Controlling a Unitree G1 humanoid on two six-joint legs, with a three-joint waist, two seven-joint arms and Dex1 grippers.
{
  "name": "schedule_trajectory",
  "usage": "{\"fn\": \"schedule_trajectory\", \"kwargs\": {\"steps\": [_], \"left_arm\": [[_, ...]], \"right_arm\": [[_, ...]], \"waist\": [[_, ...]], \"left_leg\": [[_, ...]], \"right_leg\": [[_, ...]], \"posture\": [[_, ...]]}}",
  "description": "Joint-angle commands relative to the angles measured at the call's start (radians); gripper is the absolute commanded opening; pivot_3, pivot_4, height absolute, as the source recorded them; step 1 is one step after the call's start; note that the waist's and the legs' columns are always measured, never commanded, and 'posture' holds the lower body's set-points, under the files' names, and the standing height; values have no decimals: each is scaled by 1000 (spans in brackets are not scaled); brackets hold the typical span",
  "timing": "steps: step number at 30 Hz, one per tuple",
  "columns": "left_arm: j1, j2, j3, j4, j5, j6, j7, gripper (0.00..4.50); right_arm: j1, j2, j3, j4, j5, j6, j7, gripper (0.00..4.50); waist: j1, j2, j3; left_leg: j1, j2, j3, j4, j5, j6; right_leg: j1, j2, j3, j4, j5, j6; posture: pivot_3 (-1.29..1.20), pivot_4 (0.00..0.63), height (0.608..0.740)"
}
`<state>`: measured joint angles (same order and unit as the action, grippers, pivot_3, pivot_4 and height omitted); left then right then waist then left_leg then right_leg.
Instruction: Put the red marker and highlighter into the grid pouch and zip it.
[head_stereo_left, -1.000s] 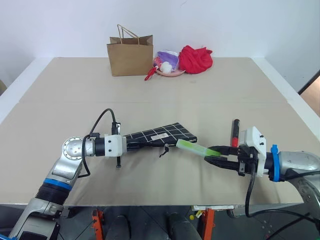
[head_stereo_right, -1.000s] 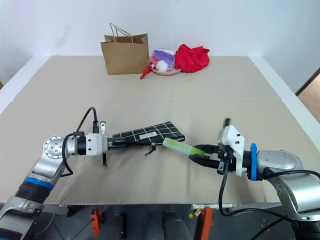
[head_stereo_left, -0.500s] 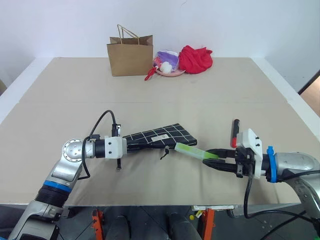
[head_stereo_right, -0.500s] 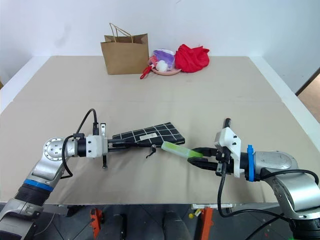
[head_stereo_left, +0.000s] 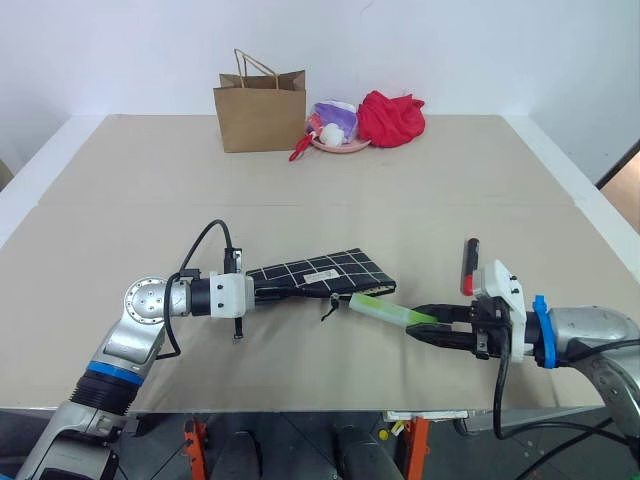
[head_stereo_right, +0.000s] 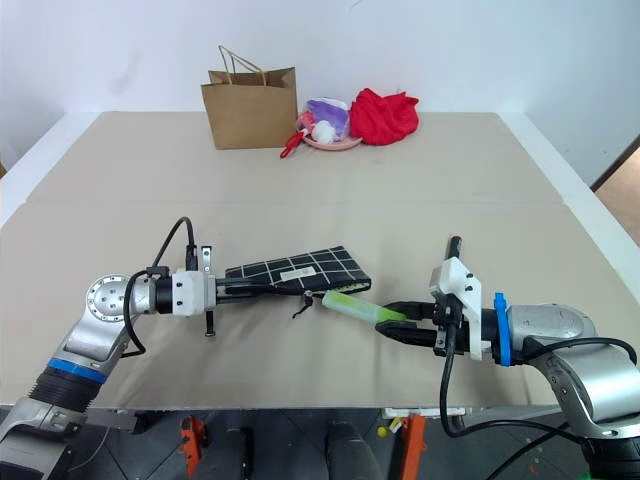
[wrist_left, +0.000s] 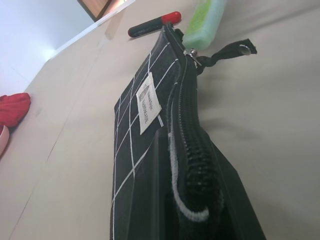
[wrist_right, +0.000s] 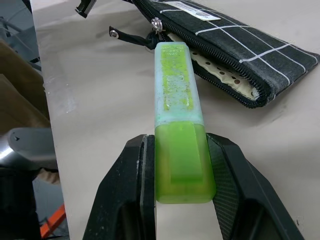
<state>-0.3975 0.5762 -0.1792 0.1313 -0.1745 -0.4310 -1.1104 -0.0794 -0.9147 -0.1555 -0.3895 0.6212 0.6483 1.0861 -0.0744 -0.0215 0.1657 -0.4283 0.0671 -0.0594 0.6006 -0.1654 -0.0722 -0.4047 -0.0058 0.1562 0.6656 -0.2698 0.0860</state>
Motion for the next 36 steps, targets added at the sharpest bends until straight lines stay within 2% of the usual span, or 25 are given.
{"fn": "schedule_trajectory", "kwargs": {"steps": [1,6,18,26,27,32,33,36], "left_arm": [[6,5,11,-43,-6,-10,10,0],[10,4,12,-49,-6,-9,13,0],[-1,-15,5,-39,3,-9,21,0],[7,-27,-1,-46,7,-9,28,0],[7,-28,-2,-47,8,-8,30,0],[13,-30,0,-54,9,-4,36,0],[16,-27,1,-57,8,-3,37,0],[23,-20,5,-63,5,1,39,0]], "right_arm": [[-44,-8,-4,4,15,30,-16,1089],[-100,3,9,33,15,81,-49,1089],[-202,17,155,34,-20,87,-34,1089],[-340,70,219,100,-7,155,-34,1089],[-354,77,220,106,0,168,-34,2168],[-357,64,211,98,11,167,9,4312],[-351,58,196,92,24,175,16,4446],[-322,20,150,76,51,185,39,4446]], "waist": [[0,0,0],[1,0,0],[1,0,0],[1,0,0],[0,0,0],[1,0,0],[1,0,0],[1,0,0]], "left_leg": [[0,0,0,0,0,0],[0,0,0,0,0,0],[0,0,0,0,0,0],[0,0,0,0,0,0],[0,0,0,0,0,0],[-1,0,0,0,0,0],[-1,0,0,0,0,0],[-1,0,0,0,0,0]], "right_leg": [[0,0,0,0,0,0],[0,0,0,0,0,0],[0,0,0,0,0,0],[0,0,0,0,0,0],[0,0,0,0,0,0],[0,0,0,0,0,0],[0,0,0,0,0,0],[0,0,0,0,0,0]], "posture": [[0,150,740],[0,150,740],[0,150,740],[0,150,740],[0,150,740],[0,150,740],[0,150,740],[0,150,740]]}}
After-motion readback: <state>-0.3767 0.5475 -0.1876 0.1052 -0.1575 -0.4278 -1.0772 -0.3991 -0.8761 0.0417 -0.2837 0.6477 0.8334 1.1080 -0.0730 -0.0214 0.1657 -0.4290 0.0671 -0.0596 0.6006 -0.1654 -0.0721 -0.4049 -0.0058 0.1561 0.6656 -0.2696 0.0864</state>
